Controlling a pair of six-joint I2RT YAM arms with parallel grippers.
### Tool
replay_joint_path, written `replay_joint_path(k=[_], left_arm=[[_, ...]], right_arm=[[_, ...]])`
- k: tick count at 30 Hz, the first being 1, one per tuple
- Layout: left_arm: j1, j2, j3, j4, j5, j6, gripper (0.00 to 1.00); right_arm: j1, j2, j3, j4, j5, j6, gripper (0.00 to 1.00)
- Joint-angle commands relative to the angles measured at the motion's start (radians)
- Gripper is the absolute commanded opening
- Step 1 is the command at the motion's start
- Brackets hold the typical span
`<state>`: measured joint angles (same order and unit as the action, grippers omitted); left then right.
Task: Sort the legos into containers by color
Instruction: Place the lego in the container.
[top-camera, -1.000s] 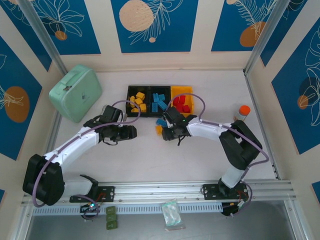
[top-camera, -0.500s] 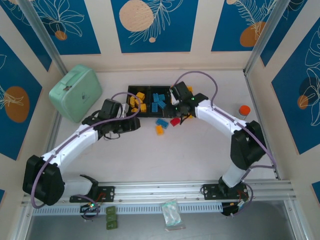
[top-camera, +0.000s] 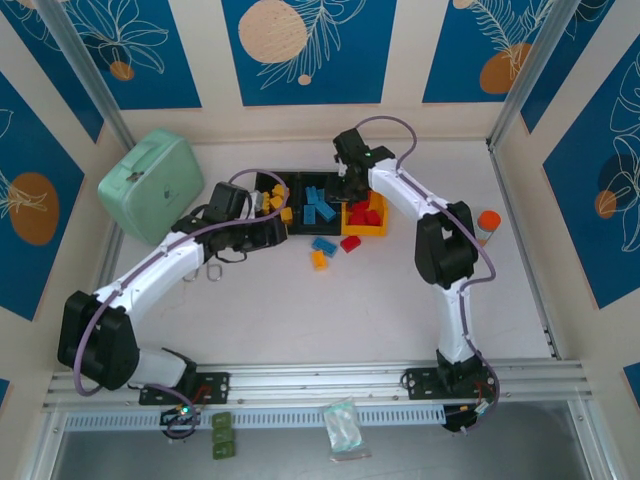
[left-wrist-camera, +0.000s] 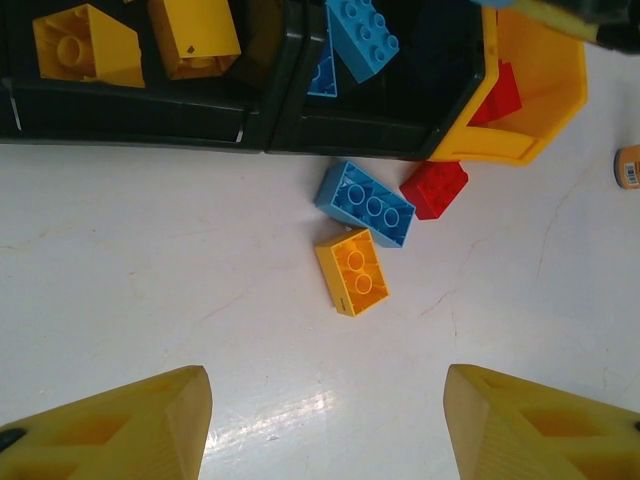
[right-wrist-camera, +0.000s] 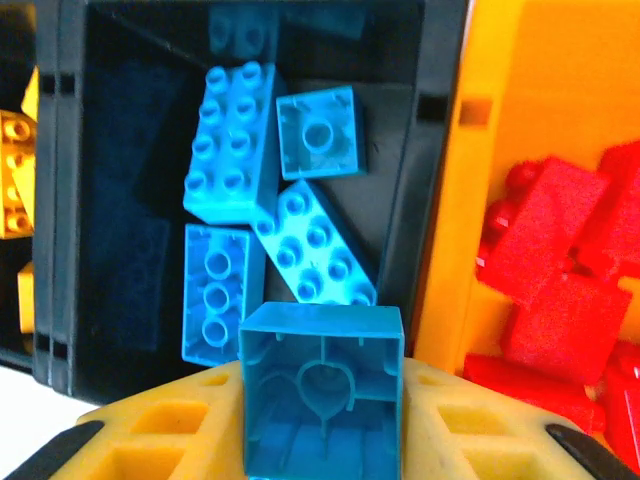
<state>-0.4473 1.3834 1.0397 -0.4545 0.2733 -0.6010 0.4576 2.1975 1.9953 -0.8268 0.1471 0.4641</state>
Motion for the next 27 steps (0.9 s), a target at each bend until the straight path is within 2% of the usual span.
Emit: replay_joint_path(k=[1, 12, 16, 23, 27], left_arm=[[-0.001, 0.007, 0.017, -0.020, 0.003, 0.015, 0.63], [0.003, 0.010, -0.006, -0.014, 0.004, 0.011, 0.62], [0.002, 0.004, -0.015, -0.011, 0.005, 0.008, 0.62], [0.002, -0.007, -0.026, -0.006, 0.009, 0.002, 0.62], [0.003, -0.025, -0.039, -0.002, 0.018, 0.002, 0.63]], right_arm=[[-0.002, 0.048, 0.102, -0.079, 0.010, -0.005, 0.37], [-0.005, 0.182, 0.295, -0.141, 0.027, -0.007, 0.41], [-0.005, 0.202, 0.330, -0.154, 0.032, -0.001, 0.47], [0.010, 0.177, 0.325, -0.159, 0.049, 0.004, 0.52], [0.035, 0.041, 0.180, -0.091, 0.066, -0.010, 0.52]])
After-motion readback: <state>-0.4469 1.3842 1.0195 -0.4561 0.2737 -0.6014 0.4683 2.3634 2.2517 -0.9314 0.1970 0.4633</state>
